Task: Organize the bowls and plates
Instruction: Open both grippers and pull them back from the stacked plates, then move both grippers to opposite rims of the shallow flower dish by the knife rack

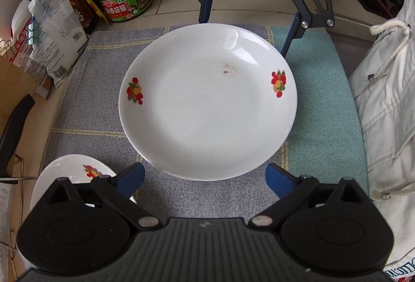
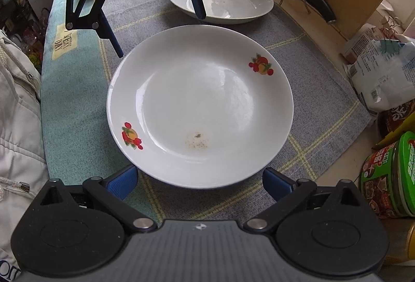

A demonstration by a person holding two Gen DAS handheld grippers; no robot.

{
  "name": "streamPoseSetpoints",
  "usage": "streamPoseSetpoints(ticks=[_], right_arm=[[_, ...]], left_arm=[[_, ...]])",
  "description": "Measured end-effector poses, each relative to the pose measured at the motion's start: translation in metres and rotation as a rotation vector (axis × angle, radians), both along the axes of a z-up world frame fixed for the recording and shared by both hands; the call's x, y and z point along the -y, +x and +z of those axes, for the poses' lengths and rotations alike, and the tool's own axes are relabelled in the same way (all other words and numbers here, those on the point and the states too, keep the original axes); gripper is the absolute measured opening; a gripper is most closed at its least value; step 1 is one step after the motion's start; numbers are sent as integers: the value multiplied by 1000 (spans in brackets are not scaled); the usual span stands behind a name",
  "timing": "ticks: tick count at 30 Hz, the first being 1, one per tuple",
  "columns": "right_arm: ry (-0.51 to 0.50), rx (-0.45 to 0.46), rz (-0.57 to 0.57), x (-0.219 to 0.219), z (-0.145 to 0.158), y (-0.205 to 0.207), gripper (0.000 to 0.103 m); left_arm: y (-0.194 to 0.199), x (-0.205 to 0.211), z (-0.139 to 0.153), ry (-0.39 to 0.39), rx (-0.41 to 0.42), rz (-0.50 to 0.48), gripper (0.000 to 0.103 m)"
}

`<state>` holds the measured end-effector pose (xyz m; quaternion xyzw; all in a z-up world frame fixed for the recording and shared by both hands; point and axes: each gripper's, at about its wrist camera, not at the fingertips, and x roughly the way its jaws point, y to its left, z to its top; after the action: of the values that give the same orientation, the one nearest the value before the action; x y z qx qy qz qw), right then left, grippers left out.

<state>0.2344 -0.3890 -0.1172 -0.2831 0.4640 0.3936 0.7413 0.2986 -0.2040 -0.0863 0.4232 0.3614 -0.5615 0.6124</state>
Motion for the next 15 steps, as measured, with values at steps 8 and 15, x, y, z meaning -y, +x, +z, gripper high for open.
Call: streamPoseSetpoints(ticks=[8, 15], right_arm=[[37, 65, -69, 3, 18, -5, 103], [95, 159, -169, -15, 28, -6, 103]], left_arm=[[-2, -24, 12, -97, 26, 227, 99], [-15, -40, 20, -160, 115, 509, 99]])
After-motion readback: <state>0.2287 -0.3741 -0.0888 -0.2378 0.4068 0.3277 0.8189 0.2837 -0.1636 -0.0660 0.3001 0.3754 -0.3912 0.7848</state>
